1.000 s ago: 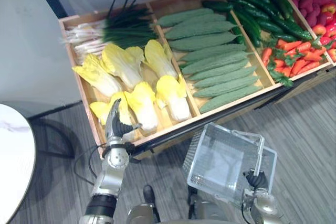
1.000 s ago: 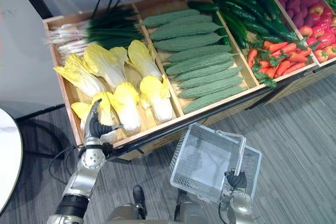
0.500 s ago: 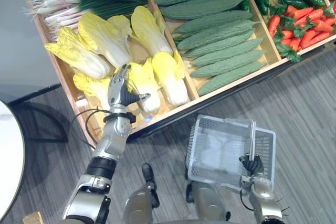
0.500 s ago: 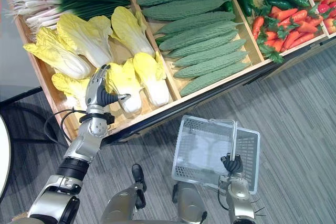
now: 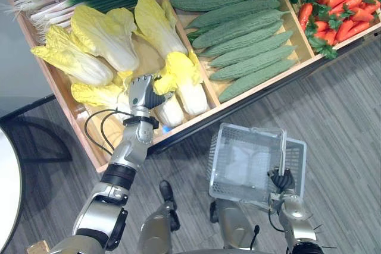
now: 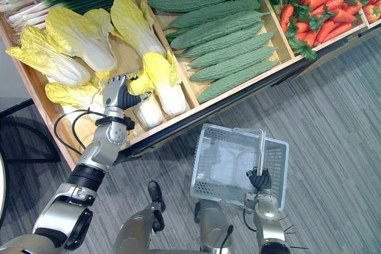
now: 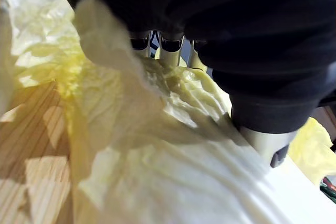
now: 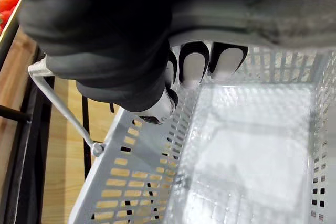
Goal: Pick vegetable in the basket
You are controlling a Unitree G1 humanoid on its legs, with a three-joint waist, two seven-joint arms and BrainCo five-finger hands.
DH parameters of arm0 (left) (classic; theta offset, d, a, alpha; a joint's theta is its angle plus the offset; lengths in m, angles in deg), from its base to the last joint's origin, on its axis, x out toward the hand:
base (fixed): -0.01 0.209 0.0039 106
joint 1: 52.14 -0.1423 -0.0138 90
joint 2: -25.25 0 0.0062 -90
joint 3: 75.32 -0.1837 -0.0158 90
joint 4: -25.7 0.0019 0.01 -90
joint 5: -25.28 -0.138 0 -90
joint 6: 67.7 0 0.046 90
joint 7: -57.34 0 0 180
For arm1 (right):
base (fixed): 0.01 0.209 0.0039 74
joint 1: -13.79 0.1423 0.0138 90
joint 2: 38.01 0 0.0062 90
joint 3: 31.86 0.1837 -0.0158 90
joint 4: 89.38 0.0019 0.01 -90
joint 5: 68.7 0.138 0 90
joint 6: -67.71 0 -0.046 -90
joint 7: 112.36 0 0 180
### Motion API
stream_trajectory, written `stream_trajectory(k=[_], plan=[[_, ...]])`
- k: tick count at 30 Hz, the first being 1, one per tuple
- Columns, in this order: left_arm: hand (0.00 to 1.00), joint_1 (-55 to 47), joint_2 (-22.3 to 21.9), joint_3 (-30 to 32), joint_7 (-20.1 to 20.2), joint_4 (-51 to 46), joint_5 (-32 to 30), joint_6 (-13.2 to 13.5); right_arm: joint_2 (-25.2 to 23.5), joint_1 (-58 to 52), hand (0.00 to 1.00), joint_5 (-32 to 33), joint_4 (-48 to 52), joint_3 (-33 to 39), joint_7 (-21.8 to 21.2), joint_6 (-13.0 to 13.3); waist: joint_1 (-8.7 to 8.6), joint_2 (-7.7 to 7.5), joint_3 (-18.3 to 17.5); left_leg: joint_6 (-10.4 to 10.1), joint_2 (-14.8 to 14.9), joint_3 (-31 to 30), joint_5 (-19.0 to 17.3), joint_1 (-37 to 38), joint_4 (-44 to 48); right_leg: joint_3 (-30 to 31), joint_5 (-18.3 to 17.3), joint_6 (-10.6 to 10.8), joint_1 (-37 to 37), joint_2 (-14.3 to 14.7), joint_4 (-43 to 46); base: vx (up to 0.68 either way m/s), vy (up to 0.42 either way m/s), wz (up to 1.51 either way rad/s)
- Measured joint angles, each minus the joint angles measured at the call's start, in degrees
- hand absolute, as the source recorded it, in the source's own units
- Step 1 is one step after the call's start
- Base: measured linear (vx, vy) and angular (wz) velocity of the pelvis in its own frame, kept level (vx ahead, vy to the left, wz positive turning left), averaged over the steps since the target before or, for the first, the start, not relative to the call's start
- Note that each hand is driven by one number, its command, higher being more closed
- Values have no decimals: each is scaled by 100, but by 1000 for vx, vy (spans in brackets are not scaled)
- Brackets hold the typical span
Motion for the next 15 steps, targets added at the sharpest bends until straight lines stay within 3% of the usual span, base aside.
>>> stream_trajectory(k=[10, 15], plan=[[100, -1045, -289, 658, -153, -1413, 359, -2, -37, -173, 100, -125, 333, 14, -3, -4, 40, 9, -4, -7, -6, -15, -4, 348, -99, -7, -25, 30, 331, 7, -48, 0, 0, 0], [100, -1583, -654, 903, -514, -2442, 545, 41, -41, -391, 100, -178, 687, 95, 1, -5, 71, 161, -102, -25, -8, -39, -16, 620, -196, -16, -90, 72, 573, 8, -48, 0, 0, 0]])
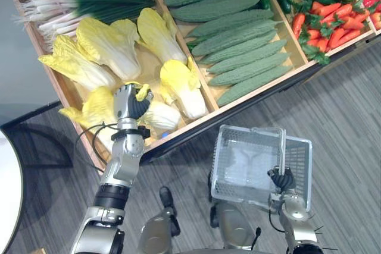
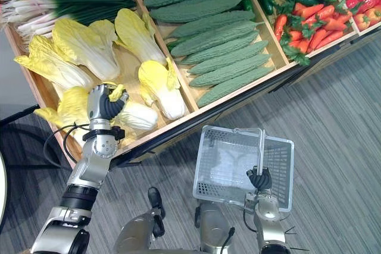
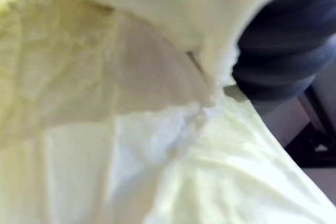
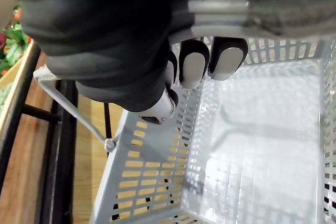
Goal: Pick vegetable in the basket
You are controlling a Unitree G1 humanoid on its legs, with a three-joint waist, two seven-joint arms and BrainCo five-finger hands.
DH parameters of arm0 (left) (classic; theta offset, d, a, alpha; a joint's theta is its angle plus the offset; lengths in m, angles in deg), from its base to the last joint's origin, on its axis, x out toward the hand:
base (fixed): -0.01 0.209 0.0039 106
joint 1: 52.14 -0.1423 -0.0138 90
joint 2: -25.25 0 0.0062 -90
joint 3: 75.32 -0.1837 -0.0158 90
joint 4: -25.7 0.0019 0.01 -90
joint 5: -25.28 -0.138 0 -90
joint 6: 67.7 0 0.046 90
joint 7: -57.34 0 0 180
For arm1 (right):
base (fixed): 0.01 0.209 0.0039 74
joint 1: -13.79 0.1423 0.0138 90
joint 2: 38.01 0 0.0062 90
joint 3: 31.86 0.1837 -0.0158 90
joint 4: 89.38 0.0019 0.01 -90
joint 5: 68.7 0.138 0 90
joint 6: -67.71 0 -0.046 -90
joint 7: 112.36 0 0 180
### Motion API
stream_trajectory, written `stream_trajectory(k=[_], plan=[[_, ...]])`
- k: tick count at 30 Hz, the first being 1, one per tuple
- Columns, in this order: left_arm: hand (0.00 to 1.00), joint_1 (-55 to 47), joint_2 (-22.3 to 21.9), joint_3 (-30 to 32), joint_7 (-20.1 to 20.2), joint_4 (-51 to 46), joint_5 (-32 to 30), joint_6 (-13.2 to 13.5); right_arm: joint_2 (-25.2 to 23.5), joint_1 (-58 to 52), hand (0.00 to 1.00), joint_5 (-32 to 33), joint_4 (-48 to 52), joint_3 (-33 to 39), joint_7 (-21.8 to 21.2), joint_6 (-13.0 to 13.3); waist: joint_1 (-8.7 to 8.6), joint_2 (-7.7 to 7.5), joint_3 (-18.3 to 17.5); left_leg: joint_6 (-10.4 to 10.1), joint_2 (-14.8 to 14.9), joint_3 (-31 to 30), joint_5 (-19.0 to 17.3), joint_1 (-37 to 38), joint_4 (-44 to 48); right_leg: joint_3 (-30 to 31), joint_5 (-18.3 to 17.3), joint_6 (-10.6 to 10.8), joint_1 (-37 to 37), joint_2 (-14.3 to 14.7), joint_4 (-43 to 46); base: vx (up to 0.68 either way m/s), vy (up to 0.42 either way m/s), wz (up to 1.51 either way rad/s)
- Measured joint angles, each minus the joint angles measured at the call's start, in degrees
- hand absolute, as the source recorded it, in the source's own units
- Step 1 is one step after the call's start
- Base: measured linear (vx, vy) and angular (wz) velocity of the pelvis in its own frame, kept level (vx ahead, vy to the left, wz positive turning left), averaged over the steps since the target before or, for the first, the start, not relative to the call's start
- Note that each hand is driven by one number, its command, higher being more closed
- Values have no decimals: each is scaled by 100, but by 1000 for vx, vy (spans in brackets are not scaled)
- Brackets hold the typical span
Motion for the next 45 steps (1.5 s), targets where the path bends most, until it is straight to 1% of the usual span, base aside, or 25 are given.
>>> stream_trajectory(k=[5, 10, 13, 15, 20, 23, 24, 25, 26, 27, 28, 29, 30, 31, 33, 34, 36, 37, 38, 39, 41, 42, 43, 44, 45], plan=[[100, -736, -434, 87, -154, -802, 254, 227, -9, -244, 100, -97, 103, 208, 21, -63, 94, 281, -267, -3, -5, -75, -1, 162, -58, -72, -36, 24, 186, 7, -17, 36, 3, 7], [100, -1500, -778, 107, -391, -1720, 522, 482, -34, -415, 100, -217, 480, 206, 96, -150, 123, 340, -365, -47, 28, 30, -64, 303, -37, 37, -53, 15, 285, 47, -44, -3, -5, -9], [100, -1818, -879, 74, -394, -1891, 702, 595, -93, -558, 100, -191, 974, 357, 274, -150, 101, 350, -373, -116, 114, 246, -352, 289, 320, 320, -44, 5, 289, 110, -52, -30, -1, -51], [100, -1952, -905, -124, -369, -1988, 825, 640, -124, -610, 100, -177, 1316, 420, 333, -149, 70, 386, -541, -134, 155, 268, -588, 73, 691, 519, -11, 8, 147, 155, -83, -23, 0, -52], [100, -2024, -874, -1042, -198, -2251, 918, 855, -327, -606, 100, -182, 2151, 403, 498, -149, 84, 443, -616, -64, 296, 249, -1196, -95, 1503, 1429, 199, 91, -100, 402, -96, -7, 21, -98], [100, -1941, -867, -1642, 60, -2128, 940, 884, -348, -510, 100, -189, 2652, 238, 553, -112, 23, 439, -629, -27, 462, 816, -1605, -88, 1972, 2043, 319, 188, -294, 600, -74, -30, 56, -126], [100, -1912, -865, -1712, 140, -2054, 944, 922, -353, -423, 100, -195, 2696, 129, 589, -98, -27, 420, -643, -5, 547, 1089, -1680, -72, 2058, 1957, 287, 41, -373, 617, -136, -50, 56, -151], [100, -1850, -868, -1749, 163, -1891, 947, 944, -352, -244, 100, -196, 2676, -4, 622, -100, -46, 472, -653, 49, 661, 1442, -1714, -38, 2058, 1128, -26, -438, -502, 516, -55, -39, 62, -153], [100, -1789, -864, -1774, 226, -1756, 968, 946, -356, -127, 100, -198, 2660, -117, 634, -100, -34, 523, -659, 52, 734, 1734, -1712, 71, 1976, 105, -203, -724, -665, 363, 189, -19, 72, -147], [100, -1765, -854, -1763, 262, -1674, 1014, 946, -361, -49, 100, -199, 2626, -239, 631, -104, -17, 523, -660, 51, 768, 1960, -1711, 187, 1915, -679, -286, -822, -719, 213, 402, 23, 58, -151], [100, -1728, -866, -1764, 296, -1516, 1063, 945, -363, 26, 100, -209, 2546, -429, 618, -105, 9, 537, -666, 50, 795, 2299, -1712, 435, 1812, -1943, -451, -1029, -679, -78, 694, 42, -9, -158], [100, -1724, -880, -1797, 394, -1456, 1079, 946, -363, 66, 100, -277, 2405, -560, 607, -105, 68, 566, -690, 45, 794, 2603, -1712, 697, 1720, -2772, -500, -1104, -557, -271, 866, 58, -48, -145], [100, -1723, -864, -1820, 409, -1456, 1111, 951, -364, 82, 100, -301, 2349, -641, 599, -112, 78, 558, -705, 44, 792, 2684, -1711, 783, 1724, -2910, -435, -1050, -486, -285, 846, 100, -117, -133], [100, -1708, -877, -1867, 474, -1440, 1132, 966, -361, 86, 100, -373, 2293, -787, 561, -114, 77, 546, -769, 39, 777, 2719, -1714, 878, 1733, -2655, -170, -793, -474, -201, 772, 191, -208, -122], [100, -1600, -900, -2071, 569, -1213, 1168, 982, -299, 114, 100, -378, 2131, -912, 476, -136, 86, 665, -851, 35, 873, 2754, -1716, 991, 1826, -2254, -118, -730, -479, 36, 646, 211, -212, -115], [100, -1467, -903, -2236, 650, -977, 1174, 984, -239, 141, 100, -376, 2052, -1014, 465, -168, 79, 707, -877, 35, 1065, 2723, -1716, 983, 2183, -2082, -126, -735, -409, 182, 529, 184, -133, -99], [100, -1283, -927, -2418, 673, -639, 1186, 982, -208, 145, 100, -363, 1991, -1074, 426, -240, 59, 745, -890, 65, 1508, 2552, -1672, 907, 3109, -1838, -109, -763, -163, 503, 321, 200, -111, -95], [100, -1254, -967, -2453, 749, -509, 1251, 981, -167, 158, 100, -319, 1993, -1181, 384, -280, 67, 745, -891, 249, 1751, 2142, -1480, 736, 3818, -1606, -135, -828, 31, 699, 252, 193, -56, -94], [100, -1253, -978, -2464, 752, -416, 1301, 980, -151, 168, 100, -295, 2002, -1303, 373, -281, 99, 732, -894, 324, 1726, 1544, -1414, 573, 4220, -1393, -183, -891, 161, 758, 200, 286, -16, -134], [100, -1253, -986, -2501, 750, -358, 1348, 970, -59, 303, 100, -193, 2015, -1414, 364, -281, 143, 722, -904, 73, 1315, 379, -1637, 157, 4339, -1074, -224, -905, 235, 762, 168, 184, 16, -101], [100, -1246, -990, -2542, 751, -355, 1377, 964, -56, 463, 100, -115, 2016, -1471, 362, -281, 152, 721, -905, -42, 995, -311, -1817, -178, 4231, -895, -216, -903, 301, 731, 67, 178, 60, -81], [100, -1241, -986, -2591, 749, -346, 1382, 960, -76, 582, 100, -21, 2023, -1474, 364, -278, 201, 719, -903, -118, 703, -815, -1866, -415, 3799, -710, -184, -872, 387, 670, 3, 173, 94, -73], [100, -1238, -986, -2611, 749, -334, 1382, 960, -72, 605, 100, 14, 2024, -1469, 370, -277, 243, 719, -903, -125, 606, -990, -1861, -476, 3557, -622, -178, -860, 418, 647, 1, 136, 121, -74], [100, -1238, -996, -2619, 748, -307, 1381, 958, -63, 652, 100, 80, 2024, -1469, 375, -276, 311, 719, -903, -208, 412, -1354, -1808, -510, 2936, -486, -122, -766, 506, 603, -17, 75, 185, -82], [100, -1224, -991, -2618, 745, -253, 1377, 961, -22, 646, 100, 94, 2019, -1473, 366, -274, 405, 739, -941, -139, 317, -1583, -1324, -410, 2209, -292, -51, -556, 601, 636, -111, 88, 194, -88]])
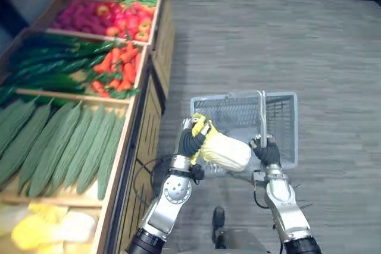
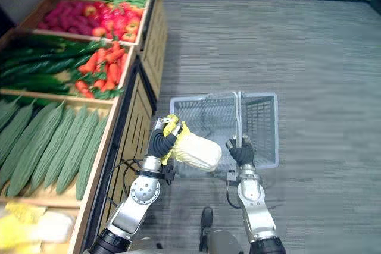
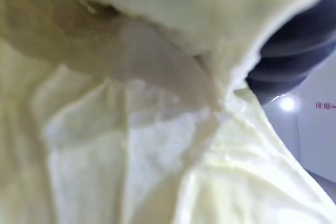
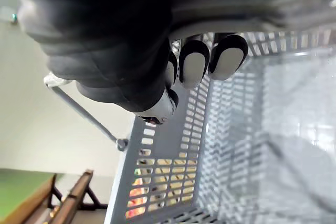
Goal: Pick vegetable in the basket
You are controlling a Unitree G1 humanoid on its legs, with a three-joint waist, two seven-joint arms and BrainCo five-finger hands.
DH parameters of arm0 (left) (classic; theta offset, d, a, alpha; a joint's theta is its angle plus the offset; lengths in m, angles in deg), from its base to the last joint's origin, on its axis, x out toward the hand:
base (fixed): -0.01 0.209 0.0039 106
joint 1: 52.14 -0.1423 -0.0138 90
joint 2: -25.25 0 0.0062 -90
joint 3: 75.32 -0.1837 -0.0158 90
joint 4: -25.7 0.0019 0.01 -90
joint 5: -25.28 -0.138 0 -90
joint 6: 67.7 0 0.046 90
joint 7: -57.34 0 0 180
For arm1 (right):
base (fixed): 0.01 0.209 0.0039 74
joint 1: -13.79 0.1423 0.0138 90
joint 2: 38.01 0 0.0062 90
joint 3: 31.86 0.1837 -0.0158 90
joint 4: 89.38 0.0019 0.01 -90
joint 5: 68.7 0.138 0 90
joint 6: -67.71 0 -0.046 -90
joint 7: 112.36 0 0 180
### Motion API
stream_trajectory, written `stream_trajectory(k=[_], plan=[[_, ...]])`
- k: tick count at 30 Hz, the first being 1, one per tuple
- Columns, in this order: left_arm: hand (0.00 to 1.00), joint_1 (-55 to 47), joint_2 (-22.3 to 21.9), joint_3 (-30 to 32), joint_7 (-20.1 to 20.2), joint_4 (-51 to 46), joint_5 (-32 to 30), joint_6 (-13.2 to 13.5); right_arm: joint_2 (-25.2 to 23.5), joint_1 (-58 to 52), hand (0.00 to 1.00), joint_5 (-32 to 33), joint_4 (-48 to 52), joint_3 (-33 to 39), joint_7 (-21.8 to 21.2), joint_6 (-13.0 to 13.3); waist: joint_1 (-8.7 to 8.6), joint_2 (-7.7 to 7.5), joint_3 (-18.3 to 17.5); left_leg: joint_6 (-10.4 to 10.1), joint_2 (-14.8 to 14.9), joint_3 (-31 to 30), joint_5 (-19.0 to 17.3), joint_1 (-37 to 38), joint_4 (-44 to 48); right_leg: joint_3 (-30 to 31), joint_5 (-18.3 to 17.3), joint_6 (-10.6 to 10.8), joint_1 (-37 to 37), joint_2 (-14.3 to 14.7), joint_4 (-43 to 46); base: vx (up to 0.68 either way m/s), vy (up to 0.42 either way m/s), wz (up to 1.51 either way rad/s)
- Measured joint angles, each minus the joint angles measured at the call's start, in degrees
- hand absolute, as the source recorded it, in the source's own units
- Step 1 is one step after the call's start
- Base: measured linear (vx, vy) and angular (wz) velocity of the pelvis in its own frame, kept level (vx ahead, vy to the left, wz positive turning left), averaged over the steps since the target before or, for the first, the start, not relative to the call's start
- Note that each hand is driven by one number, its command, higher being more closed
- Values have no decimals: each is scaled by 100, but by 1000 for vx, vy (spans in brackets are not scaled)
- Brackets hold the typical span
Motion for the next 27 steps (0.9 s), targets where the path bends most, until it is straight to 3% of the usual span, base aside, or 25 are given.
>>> stream_trajectory(k=[5, 12, 17, 21, 22, 27], plan=[[100, 222, 70, -8, 11, 305, -194, -102, 15, -49, 100, 275, 161, -131, -271, -1, -16, -225, -109, 201, -274, 329, 106, 295, -539, 399, 135, 240, 42, -246, -223, 86, 158, -30], [100, 588, 252, -9, 44, 870, -893, -407, 27, -205, 100, 937, 402, -493, -884, -1, -66, -283, -134, 283, -407, 494, 250, 661, -1102, 639, 156, 291, 32, -344, -225, 63, 95, -14], [100, 1067, 430, -30, 316, 1595, -1526, -607, 251, -474, 100, 1345, 463, -902, -1394, -15, -178, -442, -217, 322, -445, 514, 333, 759, -1299, 755, 158, 292, -14, -346, -225, 30, 29, -11], [100, 1300, 556, -57, 461, 1931, -1865, -677, 464, -526, 100, 1565, 463, -1091, -1570, -82, -298, -497, -223, 323, -469, 510, 333, 741, -1321, 775, 159, 294, -50, -365, -226, -20, 14, -4], [0, 1399, 605, -60, 527, 2018, -1950, -692, 516, -526, 100, 1665, 464, -1167, -1635, -83, -305, -522, -220, 323, -484, 510, 333, 717, -1366, 795, 179, 323, -112, -370, -226, -63, 8, -9], [0, 1693, 722, -182, 662, 2348, -2234, -772, 751, -563, 100, 1870, 463, -1389, -1901, -139, -323, -645, -197, 345, -500, 510, 346, 624, -1387, 813, 189, 337, -218, -384, -227, -48, -6, -3]])
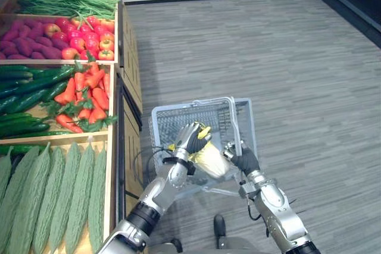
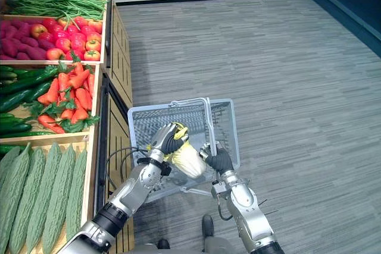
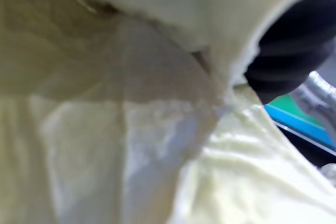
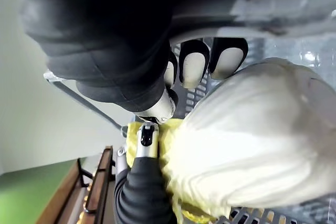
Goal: Pick vegetable in the basket
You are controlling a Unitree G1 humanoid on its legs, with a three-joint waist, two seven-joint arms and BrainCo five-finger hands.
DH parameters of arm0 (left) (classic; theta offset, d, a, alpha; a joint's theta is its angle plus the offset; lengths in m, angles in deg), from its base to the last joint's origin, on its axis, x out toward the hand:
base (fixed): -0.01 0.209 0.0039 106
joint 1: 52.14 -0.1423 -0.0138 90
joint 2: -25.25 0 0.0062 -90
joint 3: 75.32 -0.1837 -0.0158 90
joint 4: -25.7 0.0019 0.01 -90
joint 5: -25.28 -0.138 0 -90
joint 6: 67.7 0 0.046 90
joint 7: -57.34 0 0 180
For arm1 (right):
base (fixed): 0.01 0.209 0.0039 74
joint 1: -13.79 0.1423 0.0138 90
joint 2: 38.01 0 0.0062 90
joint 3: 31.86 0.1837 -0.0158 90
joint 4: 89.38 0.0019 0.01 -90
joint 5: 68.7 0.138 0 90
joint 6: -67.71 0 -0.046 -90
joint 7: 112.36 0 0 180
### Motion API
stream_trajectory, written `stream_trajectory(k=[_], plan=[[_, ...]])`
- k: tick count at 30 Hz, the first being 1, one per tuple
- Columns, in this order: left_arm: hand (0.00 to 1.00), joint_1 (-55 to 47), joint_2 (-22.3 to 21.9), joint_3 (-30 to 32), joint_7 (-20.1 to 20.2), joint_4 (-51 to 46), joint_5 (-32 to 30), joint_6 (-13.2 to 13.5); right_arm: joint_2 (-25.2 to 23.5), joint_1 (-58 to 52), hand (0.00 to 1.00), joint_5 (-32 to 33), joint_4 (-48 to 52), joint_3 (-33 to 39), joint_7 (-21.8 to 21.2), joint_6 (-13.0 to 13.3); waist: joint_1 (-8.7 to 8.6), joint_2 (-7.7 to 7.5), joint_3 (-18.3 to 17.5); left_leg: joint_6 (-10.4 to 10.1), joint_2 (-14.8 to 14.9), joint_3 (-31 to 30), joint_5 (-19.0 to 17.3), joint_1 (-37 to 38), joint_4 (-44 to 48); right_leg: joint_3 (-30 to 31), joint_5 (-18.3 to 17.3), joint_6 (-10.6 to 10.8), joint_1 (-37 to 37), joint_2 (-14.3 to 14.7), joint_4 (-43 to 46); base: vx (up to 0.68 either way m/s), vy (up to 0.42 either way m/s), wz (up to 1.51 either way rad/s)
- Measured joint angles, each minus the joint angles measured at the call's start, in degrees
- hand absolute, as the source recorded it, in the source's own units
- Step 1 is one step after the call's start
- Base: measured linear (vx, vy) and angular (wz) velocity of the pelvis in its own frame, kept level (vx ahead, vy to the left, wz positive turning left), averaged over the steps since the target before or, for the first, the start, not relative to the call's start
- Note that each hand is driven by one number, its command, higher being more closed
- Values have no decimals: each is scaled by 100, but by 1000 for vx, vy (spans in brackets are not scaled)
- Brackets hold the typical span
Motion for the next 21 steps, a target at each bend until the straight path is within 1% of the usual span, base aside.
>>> stream_trajectory(k=[2, 4, 8, 11, 12, 14, 15, 16, 20, 21], plan=[[0, 39, -4, -63, 9, 78, -94, -25, 86, -15, 100, 34, 0, -199, -118, -24, -26, -45, 3, -1, 3, 0, 0, -12, 2, 9, 0, 0, -14, 5, 0, -36, -8, -2], [0, 39, -42, -81, 9, 78, -117, -30, 75, -54, 100, 33, 0, -307, -169, -29, -30, -47, 3, -1, 0, 6, -1, -35, 3, 18, 0, 0, -37, 4, 0, 0, 0, 0], [0, 9, -63, -77, 6, 66, -113, -31, -97, -191, 100, 19, 9, -309, -200, -39, -24, -50, 5, -1, 0, 5, -1, -45, 0, 16, 0, 0, -48, 4, 0, 0, 0, 0], [0, -263, -159, -55, -1, -173, 13, -25, -320, -250, 100, -111, 35, -152, -89, -62, -15, -49, 5, 0, -1, 4, -1, -20, -9, 14, 0, 1, -28, 3, 0, 0, 0, 0], [0, -453, -201, -57, 5, -331, 182, 30, -428, -282, 100, -200, 35, -30, -1, -67, -9, -48, 6, 0, -1, -2, -1, -1, -14, 9, 0, 1, -9, 3, 0, 0, 0, 0], [0, -693, -273, -56, 18, -471, 381, 60, -594, -312, 100, -278, 38, 214, 107, -68, 7, -47, 6, 0, -2, -11, -1, 23, -15, -3, 0, 1, 17, 1, 0, -6, 21, 5], [0, -832, -284, -51, 82, -527, 621, 100, -693, -331, 100, -371, 38, 385, 256, -72, 21, -47, 6, 0, -10, -38, 0, 21, -15, -26, 0, 1, 27, -10, 0, -11, 19, 7], [0, -864, -281, -45, 92, -551, 652, 101, -705, -331, 100, -394, 38, 412, 283, -72, 19, -47, 5, 0, -12, -43, 0, 22, -14, -29, 0, 1, 30, -12, 0, -17, 17, 8], [0, -1198, -278, -28, 188, -731, 1116, 112, -819, -364, 100, -674, 38, 725, 548, -82, 23, -42, 7, 1, -15, -104, 1, 111, -23, -60, -8, 13, 143, -21, -1, -20, 14, 7], [0, -1222, -278, -23, 217, -776, 1137, 127, -827, -367, 100, -721, 38, 779, 558, -83, 24, -42, 7, 1, -19, -120, 1, 104, -24, -70, -9, 14, 143, -26, -1, -34, 14, 10]])
